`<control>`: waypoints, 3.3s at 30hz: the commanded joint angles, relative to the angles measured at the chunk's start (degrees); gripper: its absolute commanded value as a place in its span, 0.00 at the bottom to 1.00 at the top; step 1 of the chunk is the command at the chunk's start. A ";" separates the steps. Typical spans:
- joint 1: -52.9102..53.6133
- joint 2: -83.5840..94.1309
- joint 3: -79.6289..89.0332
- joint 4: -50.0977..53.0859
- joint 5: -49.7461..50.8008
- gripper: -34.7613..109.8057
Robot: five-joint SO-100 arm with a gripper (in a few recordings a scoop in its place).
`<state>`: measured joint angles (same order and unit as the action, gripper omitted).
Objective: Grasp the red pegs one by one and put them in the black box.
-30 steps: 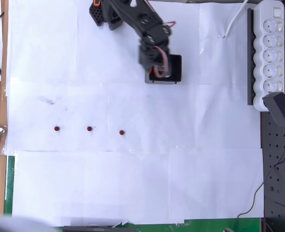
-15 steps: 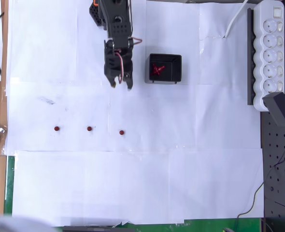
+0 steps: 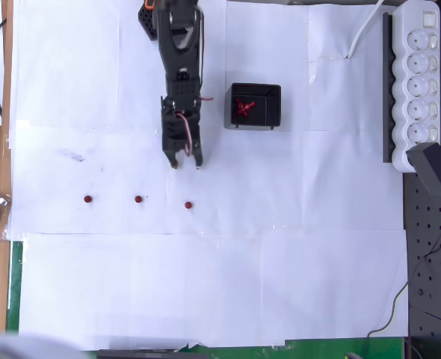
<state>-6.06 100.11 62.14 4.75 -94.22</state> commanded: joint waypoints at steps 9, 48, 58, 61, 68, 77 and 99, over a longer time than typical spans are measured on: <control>-1.76 11.87 15.73 -0.97 0.88 0.36; -0.53 22.85 27.95 -4.57 3.52 0.27; -0.35 19.07 28.21 1.32 -0.62 0.24; -0.70 11.78 30.50 13.62 -7.91 0.24; -4.92 -8.09 32.61 44.38 -19.25 0.24; -17.75 -23.47 45.70 82.71 -26.46 0.24; -38.76 -24.35 24.35 68.64 -34.63 0.24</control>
<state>-43.51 74.88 86.57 76.90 -127.79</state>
